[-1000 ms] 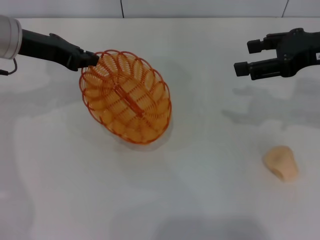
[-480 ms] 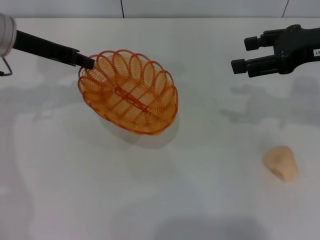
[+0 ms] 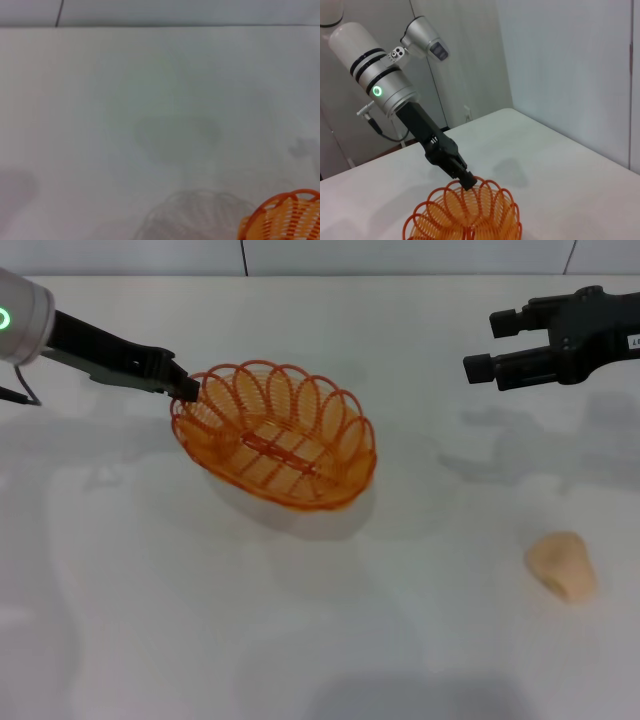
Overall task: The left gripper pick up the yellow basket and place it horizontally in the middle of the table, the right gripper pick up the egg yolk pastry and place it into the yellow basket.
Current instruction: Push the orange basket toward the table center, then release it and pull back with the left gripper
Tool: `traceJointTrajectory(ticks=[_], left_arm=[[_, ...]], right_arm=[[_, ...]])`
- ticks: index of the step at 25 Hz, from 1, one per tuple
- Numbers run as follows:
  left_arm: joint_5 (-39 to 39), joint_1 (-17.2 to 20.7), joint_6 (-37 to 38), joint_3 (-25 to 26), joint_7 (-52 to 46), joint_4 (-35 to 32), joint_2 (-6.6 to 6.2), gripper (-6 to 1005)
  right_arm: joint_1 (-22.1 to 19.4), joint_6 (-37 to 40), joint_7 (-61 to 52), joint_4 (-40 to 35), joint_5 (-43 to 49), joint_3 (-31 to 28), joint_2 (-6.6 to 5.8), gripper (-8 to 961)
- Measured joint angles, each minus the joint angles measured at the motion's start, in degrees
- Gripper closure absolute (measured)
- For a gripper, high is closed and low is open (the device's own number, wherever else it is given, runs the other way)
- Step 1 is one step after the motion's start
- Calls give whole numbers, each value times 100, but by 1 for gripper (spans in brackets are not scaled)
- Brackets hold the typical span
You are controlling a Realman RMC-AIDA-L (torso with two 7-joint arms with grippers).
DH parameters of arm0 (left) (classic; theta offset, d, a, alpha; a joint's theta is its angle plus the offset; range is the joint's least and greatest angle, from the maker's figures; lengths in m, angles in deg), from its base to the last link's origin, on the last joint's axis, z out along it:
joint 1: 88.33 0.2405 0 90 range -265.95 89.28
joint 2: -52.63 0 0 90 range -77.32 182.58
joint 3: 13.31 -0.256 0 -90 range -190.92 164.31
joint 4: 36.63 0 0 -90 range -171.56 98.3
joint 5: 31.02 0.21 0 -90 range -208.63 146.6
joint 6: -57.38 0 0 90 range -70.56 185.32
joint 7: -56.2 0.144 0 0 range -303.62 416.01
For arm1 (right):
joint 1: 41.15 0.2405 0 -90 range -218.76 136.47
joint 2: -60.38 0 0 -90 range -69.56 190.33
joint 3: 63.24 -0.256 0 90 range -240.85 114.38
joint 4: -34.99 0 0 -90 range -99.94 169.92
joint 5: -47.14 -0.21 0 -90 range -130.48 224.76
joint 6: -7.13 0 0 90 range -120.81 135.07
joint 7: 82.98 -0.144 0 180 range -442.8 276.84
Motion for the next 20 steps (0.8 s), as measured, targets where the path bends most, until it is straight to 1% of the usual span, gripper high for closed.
traceJointTrajectory(ticks=[5, 9, 12, 16, 20], left_arm=[[-16, -6, -53, -3, -389, 5, 103, 954], [-16, 2, -146, -2, -563, 10, 224, 952], [-13, 48, -266, 0, -649, 27, 290, 950], [-32, 76, -514, 26, -736, 210, 347, 947], [-41, 80, -723, 36, -844, 378, 396, 945]], right_arm=[[-2, 8, 0, 1, 0, -3, -25, 202], [-2, 23, 2, 1, 8, -4, -34, 202], [-10, 55, 2, -19, 11, -4, -36, 203], [-15, 126, -17, -56, 14, -4, -41, 203], [22, 157, -49, -67, 17, -4, -73, 203]])
